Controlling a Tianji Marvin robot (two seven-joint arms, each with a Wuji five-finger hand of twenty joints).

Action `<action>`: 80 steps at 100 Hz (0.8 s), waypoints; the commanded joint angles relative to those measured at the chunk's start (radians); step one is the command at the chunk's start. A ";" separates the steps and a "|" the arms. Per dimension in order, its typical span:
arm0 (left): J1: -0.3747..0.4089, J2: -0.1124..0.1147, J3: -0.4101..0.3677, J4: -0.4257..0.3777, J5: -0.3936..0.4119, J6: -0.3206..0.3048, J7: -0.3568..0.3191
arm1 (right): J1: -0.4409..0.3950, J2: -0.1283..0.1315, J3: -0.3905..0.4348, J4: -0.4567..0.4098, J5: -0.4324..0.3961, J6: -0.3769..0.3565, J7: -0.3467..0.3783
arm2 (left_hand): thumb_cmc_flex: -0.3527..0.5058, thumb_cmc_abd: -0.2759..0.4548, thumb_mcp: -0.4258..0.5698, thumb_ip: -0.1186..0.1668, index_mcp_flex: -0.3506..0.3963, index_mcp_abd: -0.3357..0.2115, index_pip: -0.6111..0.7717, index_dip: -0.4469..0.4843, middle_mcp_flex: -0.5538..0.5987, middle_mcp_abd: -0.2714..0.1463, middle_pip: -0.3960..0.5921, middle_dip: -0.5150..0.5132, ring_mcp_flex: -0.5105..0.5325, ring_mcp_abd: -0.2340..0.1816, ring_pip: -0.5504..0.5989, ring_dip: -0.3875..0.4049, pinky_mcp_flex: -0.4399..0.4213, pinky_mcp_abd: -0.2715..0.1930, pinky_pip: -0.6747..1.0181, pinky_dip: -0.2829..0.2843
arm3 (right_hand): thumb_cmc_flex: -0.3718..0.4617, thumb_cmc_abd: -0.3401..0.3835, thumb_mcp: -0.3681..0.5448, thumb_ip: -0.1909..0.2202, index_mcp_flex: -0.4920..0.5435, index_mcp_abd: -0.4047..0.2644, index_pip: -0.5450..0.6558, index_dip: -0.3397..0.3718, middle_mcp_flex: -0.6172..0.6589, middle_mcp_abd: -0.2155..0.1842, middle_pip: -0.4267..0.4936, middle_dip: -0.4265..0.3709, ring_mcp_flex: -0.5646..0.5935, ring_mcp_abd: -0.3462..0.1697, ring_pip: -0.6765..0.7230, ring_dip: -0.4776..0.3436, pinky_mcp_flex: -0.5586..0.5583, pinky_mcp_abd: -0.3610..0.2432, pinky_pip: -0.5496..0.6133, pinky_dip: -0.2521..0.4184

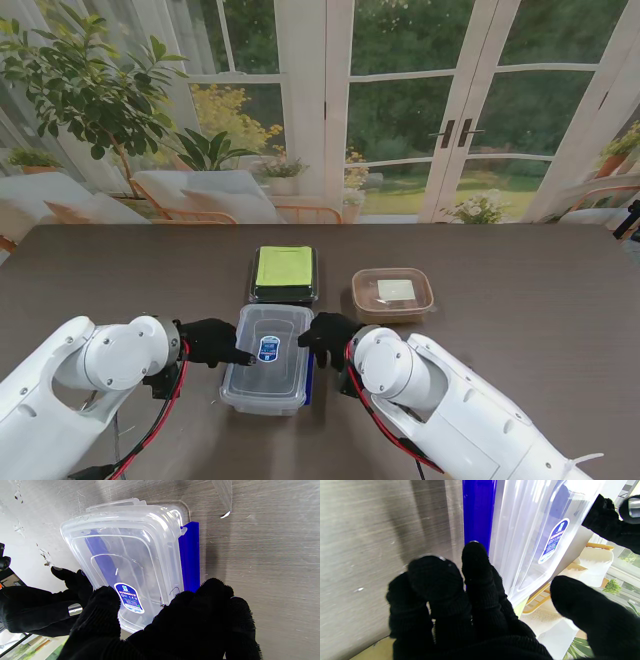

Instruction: Pair container bodies with their lids

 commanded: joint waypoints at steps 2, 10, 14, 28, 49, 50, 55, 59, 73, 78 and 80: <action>0.011 -0.033 0.014 -0.020 -0.003 -0.020 -0.019 | -0.015 -0.015 -0.011 -0.016 -0.002 -0.004 0.026 | 0.023 0.052 -0.019 0.038 -0.033 -0.295 -0.097 -0.074 -0.082 -0.238 -0.033 0.011 0.029 -0.032 0.043 0.009 0.013 -0.161 0.017 0.012 | -0.021 0.008 -0.013 -0.020 -0.100 -0.300 -0.318 -0.026 0.007 -0.032 0.016 0.009 0.017 -0.001 0.024 0.016 0.207 0.010 0.036 0.011; 0.014 -0.034 0.006 -0.017 0.022 -0.024 -0.017 | -0.014 -0.012 -0.007 -0.016 -0.006 -0.002 0.029 | 0.024 0.051 -0.019 0.038 -0.035 -0.293 -0.098 -0.074 -0.085 -0.236 -0.034 0.011 0.025 -0.030 0.041 0.008 0.010 -0.162 0.015 0.011 | -0.021 0.008 -0.013 -0.019 -0.097 -0.297 -0.316 -0.026 0.007 -0.032 0.015 0.009 0.018 -0.002 0.023 0.015 0.207 0.010 0.035 0.011; 0.016 -0.034 0.001 -0.016 0.036 -0.029 -0.017 | -0.014 -0.011 -0.005 -0.015 -0.007 -0.001 0.031 | 0.022 0.051 -0.020 0.038 -0.037 -0.292 -0.099 -0.074 -0.085 -0.237 -0.034 0.011 0.025 -0.033 0.042 0.008 0.010 -0.162 0.015 0.011 | -0.020 0.008 -0.013 -0.019 -0.097 -0.296 -0.317 -0.026 0.007 -0.032 0.015 0.009 0.017 0.003 0.023 0.015 0.207 0.010 0.035 0.011; 0.022 -0.034 -0.014 -0.020 0.074 -0.040 -0.021 | -0.011 -0.009 0.000 -0.010 -0.017 0.003 0.035 | 0.021 0.052 -0.020 0.039 -0.039 -0.295 -0.099 -0.075 -0.085 -0.240 -0.033 0.011 0.026 -0.033 0.042 0.008 0.012 -0.162 0.016 0.011 | -0.023 0.008 -0.016 -0.020 -0.097 -0.296 -0.317 -0.027 0.007 -0.033 0.015 0.008 0.018 -0.003 0.026 0.016 0.209 0.011 0.036 0.012; 0.040 -0.033 -0.047 -0.042 0.113 -0.055 -0.032 | -0.004 -0.008 0.014 -0.011 -0.027 0.018 0.032 | 0.016 0.053 -0.022 0.039 -0.038 -0.298 -0.099 -0.074 -0.083 -0.244 -0.030 0.012 0.035 -0.035 0.045 0.008 0.022 -0.163 0.019 0.011 | -0.025 0.008 -0.020 -0.020 -0.096 -0.295 -0.318 -0.028 0.008 -0.034 0.016 0.008 0.018 -0.004 0.028 0.017 0.210 0.010 0.036 0.012; 0.041 -0.033 -0.048 -0.043 0.115 -0.055 -0.032 | -0.004 -0.008 0.014 -0.011 -0.028 0.019 0.032 | 0.016 0.053 -0.021 0.040 -0.038 -0.297 -0.099 -0.074 -0.083 -0.244 -0.030 0.012 0.034 -0.035 0.045 0.008 0.022 -0.163 0.019 0.010 | -0.024 0.008 -0.020 -0.020 -0.096 -0.294 -0.318 -0.028 0.008 -0.034 0.016 0.008 0.018 -0.003 0.028 0.017 0.210 0.010 0.036 0.012; 0.046 -0.033 -0.057 -0.049 0.124 -0.055 -0.034 | -0.003 -0.009 0.018 -0.014 -0.031 0.025 0.028 | 0.016 0.053 -0.022 0.040 -0.038 -0.298 -0.099 -0.074 -0.083 -0.243 -0.029 0.012 0.036 -0.034 0.046 0.008 0.023 -0.161 0.019 0.010 | -0.025 0.008 -0.021 -0.020 -0.095 -0.293 -0.319 -0.028 0.008 -0.033 0.015 0.008 0.018 -0.004 0.028 0.017 0.211 0.010 0.037 0.012; 0.049 -0.034 -0.064 -0.054 0.133 -0.056 -0.036 | -0.002 -0.010 0.021 -0.017 -0.033 0.031 0.024 | 0.014 0.053 -0.022 0.040 -0.037 -0.299 -0.098 -0.074 -0.082 -0.243 -0.028 0.012 0.036 -0.034 0.047 0.008 0.024 -0.160 0.020 0.010 | -0.024 0.008 -0.021 -0.020 -0.094 -0.293 -0.319 -0.028 0.008 -0.034 0.015 0.008 0.018 -0.005 0.028 0.017 0.211 0.011 0.037 0.012; 0.055 -0.035 -0.081 -0.066 0.152 -0.064 -0.038 | -0.005 -0.014 0.035 -0.036 -0.053 0.053 0.000 | 0.015 0.053 -0.021 0.040 -0.038 -0.296 -0.098 -0.074 -0.079 -0.243 -0.027 0.012 0.041 -0.033 0.050 0.009 0.031 -0.158 0.025 0.010 | -0.025 0.005 -0.022 -0.020 -0.093 -0.294 -0.320 -0.029 0.008 -0.031 0.015 0.008 0.017 0.003 0.030 0.018 0.212 0.014 0.038 0.012; 0.054 -0.036 -0.085 -0.069 0.153 -0.067 -0.034 | -0.009 -0.015 0.041 -0.046 -0.067 0.056 -0.013 | 0.013 0.053 -0.021 0.040 -0.036 -0.298 -0.098 -0.074 -0.077 -0.243 -0.025 0.012 0.044 -0.033 0.052 0.010 0.034 -0.158 0.027 0.011 | -0.026 0.005 -0.022 -0.020 -0.090 -0.294 -0.320 -0.029 0.008 -0.031 0.015 0.008 0.018 -0.005 0.031 0.018 0.214 0.013 0.038 0.012; 0.054 -0.036 -0.086 -0.069 0.154 -0.069 -0.031 | -0.011 -0.016 0.044 -0.050 -0.072 0.056 -0.017 | 0.013 0.052 -0.021 0.040 -0.034 -0.297 -0.097 -0.074 -0.076 -0.244 -0.025 0.013 0.047 -0.032 0.054 0.010 0.037 -0.156 0.029 0.011 | -0.026 0.005 -0.022 -0.020 -0.090 -0.294 -0.320 -0.029 0.009 -0.033 0.015 0.008 0.018 -0.008 0.032 0.018 0.215 0.011 0.039 0.012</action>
